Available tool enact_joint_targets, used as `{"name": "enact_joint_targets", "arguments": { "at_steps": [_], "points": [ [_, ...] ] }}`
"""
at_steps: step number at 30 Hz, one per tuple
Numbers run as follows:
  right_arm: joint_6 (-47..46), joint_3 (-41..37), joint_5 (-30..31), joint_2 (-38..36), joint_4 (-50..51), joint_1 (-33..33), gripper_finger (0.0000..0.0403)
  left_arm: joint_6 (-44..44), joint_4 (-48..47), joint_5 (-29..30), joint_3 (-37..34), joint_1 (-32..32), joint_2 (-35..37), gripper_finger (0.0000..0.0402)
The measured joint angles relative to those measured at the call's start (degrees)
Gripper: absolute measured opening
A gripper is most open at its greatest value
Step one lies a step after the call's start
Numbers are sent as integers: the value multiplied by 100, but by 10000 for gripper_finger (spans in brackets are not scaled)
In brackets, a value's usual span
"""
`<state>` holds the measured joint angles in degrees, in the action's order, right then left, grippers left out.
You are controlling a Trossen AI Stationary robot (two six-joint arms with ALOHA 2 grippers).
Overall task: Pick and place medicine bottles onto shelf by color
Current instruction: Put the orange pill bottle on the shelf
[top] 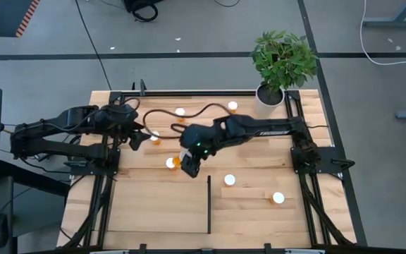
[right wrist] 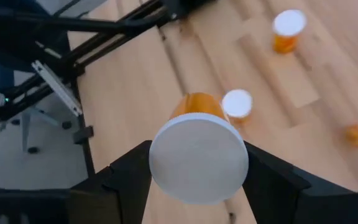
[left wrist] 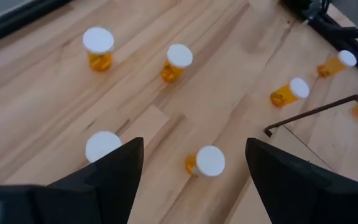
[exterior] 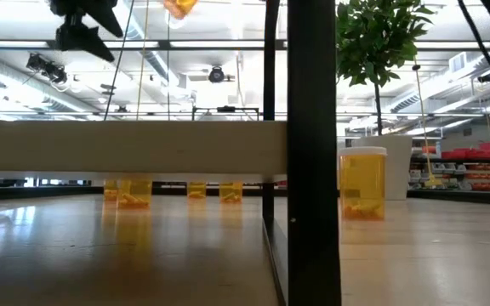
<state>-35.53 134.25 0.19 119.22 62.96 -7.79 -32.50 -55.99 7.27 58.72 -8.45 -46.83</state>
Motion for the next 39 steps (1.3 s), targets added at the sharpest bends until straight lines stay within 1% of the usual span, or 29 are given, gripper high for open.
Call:
{"name": "enact_joint_targets", "arguments": {
  "at_steps": [5,10,15,22,26,32,35,39],
  "points": [
    [120,75,-29,211,7,-138,229,149,-264,0,509,0,6,291],
    [406,64,139,403,15,-227,229,461,-247,4,1103,0,9,291],
    [557,59,83,713,15,-208,229,472,-269,42,1383,0,9,291],
    [926,53,-469,1133,97,-246,229,321,-400,-1,1521,7,9,291],
    [1259,51,-529,1189,267,-297,229,309,-415,-108,1525,7,46,291],
    [1554,52,-663,1176,526,-313,229,241,-474,-111,1527,4,44,291],
    [1657,35,-696,1176,465,-330,229,-19,-580,-142,1510,7,39,291],
    [1752,-137,-696,1176,353,-329,229,-319,-750,-409,1376,9,33,291]
  ]
}}
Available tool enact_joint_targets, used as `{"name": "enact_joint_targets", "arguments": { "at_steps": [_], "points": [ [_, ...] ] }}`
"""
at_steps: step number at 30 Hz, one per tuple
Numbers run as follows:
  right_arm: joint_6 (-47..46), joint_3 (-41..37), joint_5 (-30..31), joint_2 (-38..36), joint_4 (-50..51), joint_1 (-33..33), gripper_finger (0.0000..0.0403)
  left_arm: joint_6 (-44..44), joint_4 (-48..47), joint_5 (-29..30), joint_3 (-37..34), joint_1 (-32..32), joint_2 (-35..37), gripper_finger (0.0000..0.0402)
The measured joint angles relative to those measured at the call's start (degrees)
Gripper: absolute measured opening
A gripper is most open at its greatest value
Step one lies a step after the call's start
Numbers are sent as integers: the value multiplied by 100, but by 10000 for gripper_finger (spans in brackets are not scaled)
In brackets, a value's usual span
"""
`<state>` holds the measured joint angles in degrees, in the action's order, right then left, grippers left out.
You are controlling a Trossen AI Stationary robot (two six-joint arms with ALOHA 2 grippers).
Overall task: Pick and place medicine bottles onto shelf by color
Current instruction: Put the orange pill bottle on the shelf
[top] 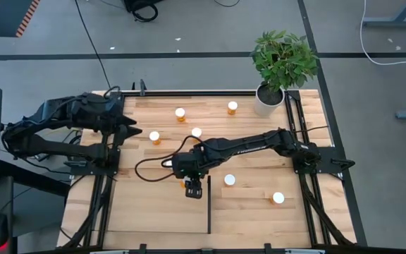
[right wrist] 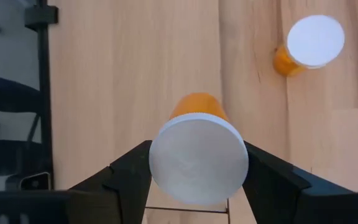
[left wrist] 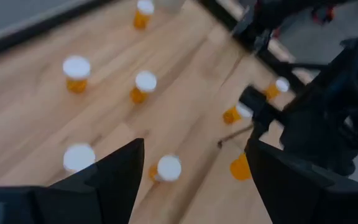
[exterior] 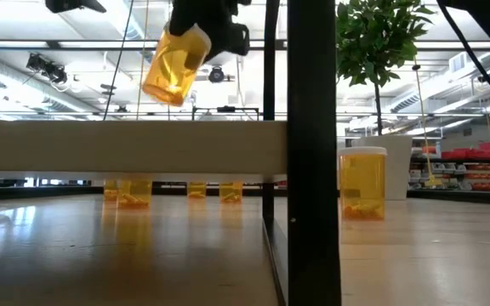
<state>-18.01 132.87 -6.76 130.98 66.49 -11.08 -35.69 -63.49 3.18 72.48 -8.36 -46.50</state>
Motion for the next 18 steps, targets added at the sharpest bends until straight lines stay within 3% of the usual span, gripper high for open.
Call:
{"name": "enact_joint_targets", "arguments": {
  "at_steps": [7,18],
  "points": [
    [43,-556,-13,-4,-268,-1,229,-426,-289,-5,-98,0,-37,291],
    [337,-576,-182,-4,-516,-52,229,-1100,-620,4,-104,528,-527,291]
  ]
}}
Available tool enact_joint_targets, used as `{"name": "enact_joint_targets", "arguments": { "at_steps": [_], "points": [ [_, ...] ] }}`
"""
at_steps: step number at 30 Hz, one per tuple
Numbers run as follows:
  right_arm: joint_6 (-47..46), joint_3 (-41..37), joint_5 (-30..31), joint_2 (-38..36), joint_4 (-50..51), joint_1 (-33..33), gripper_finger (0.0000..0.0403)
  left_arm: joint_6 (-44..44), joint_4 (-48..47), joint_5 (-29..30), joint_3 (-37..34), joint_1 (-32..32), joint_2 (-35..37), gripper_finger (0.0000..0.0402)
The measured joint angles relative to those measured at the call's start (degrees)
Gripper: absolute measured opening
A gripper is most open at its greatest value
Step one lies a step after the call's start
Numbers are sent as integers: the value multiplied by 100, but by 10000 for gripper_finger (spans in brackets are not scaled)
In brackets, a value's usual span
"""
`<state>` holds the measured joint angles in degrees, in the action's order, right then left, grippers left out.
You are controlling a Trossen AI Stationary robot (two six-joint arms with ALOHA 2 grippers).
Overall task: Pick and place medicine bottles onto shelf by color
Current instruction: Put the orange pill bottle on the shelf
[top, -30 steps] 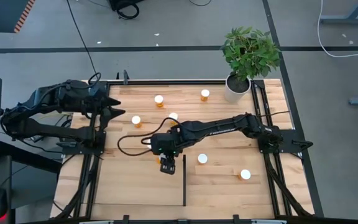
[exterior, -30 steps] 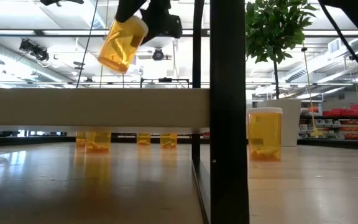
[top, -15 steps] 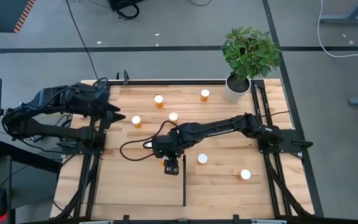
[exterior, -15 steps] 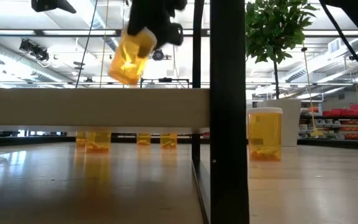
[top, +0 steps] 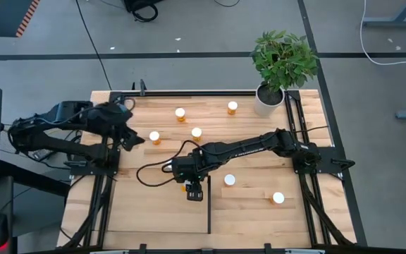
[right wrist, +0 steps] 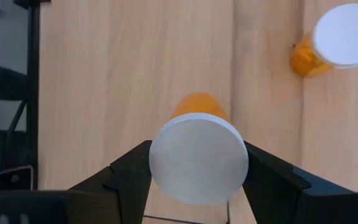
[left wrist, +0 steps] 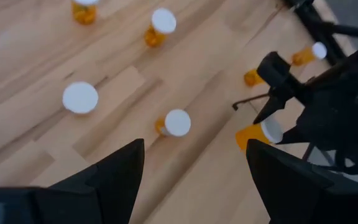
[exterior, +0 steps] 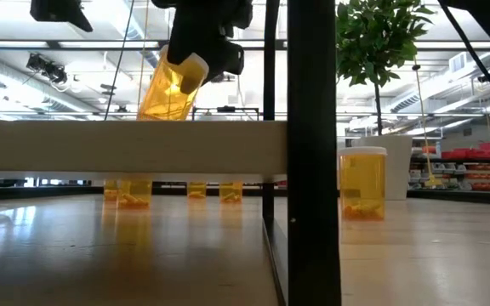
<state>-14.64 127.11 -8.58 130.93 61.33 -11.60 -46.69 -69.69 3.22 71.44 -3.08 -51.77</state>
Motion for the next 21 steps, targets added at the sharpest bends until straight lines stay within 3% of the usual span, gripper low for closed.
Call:
{"name": "enact_joint_targets", "arguments": {
  "at_steps": [11,21],
  "points": [
    [401,0,34,0,-4,-126,236,-178,31,14,0,496,-746,291],
    [568,-339,140,86,-238,-130,246,-445,158,105,0,677,-771,291]
  ]
}}
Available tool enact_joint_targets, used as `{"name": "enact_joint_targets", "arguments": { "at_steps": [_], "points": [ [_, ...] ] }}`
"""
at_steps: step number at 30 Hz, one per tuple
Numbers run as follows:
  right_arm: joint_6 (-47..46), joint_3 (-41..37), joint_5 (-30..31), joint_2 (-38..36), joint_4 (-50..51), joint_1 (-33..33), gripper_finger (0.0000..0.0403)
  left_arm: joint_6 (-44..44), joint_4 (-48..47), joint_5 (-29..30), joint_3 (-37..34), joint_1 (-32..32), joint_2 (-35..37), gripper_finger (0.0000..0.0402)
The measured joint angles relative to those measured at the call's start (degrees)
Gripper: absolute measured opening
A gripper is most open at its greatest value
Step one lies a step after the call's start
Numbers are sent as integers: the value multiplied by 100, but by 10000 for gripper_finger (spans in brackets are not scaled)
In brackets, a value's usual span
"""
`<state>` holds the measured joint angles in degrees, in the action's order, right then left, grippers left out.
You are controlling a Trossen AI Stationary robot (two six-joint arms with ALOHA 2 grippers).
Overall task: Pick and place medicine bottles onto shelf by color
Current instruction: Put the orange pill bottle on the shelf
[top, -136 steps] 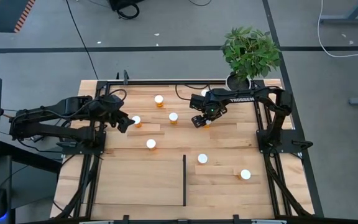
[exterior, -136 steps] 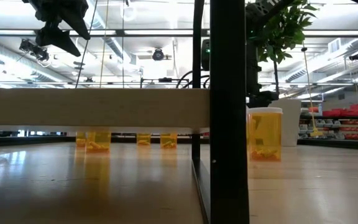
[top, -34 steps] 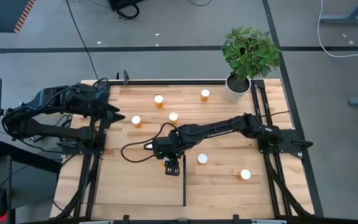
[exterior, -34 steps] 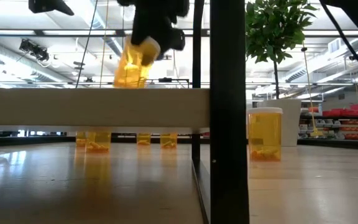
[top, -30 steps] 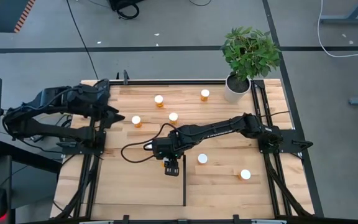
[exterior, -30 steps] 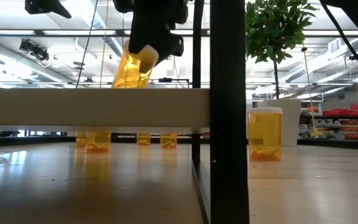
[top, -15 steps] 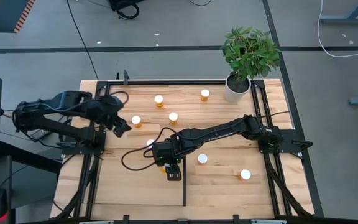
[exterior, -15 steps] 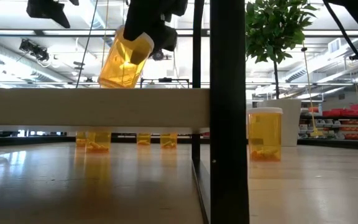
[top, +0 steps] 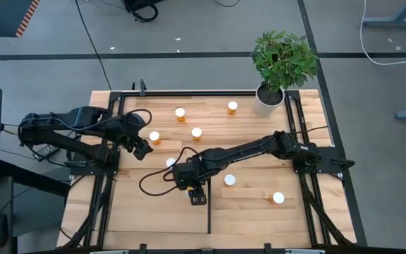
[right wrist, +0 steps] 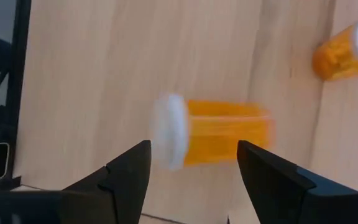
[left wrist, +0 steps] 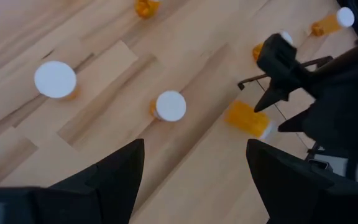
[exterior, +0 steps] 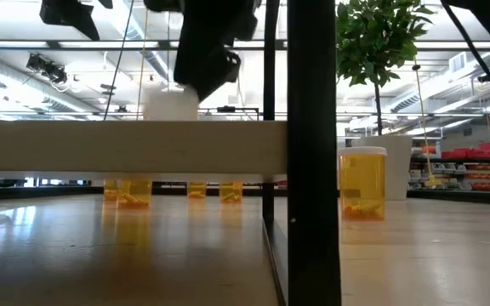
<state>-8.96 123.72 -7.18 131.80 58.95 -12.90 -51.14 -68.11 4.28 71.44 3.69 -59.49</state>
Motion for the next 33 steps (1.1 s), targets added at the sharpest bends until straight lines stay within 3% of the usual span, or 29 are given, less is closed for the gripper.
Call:
{"name": "enact_joint_targets", "arguments": {
  "at_steps": [8,18,23,28,33],
  "points": [
    [-193,-43,-15,1,56,1,246,-83,21,0,0,82,-2,291],
    [-403,1061,-24,3,572,75,246,116,49,0,0,113,-2,291],
    [-854,951,-76,-686,932,211,245,891,53,141,0,404,-14,291],
    [-1179,961,783,-1491,1024,239,245,1489,114,1055,2,779,-232,291],
    [-1547,958,1938,-2057,1065,273,245,1964,519,948,0,814,-840,291]
  ]
}}
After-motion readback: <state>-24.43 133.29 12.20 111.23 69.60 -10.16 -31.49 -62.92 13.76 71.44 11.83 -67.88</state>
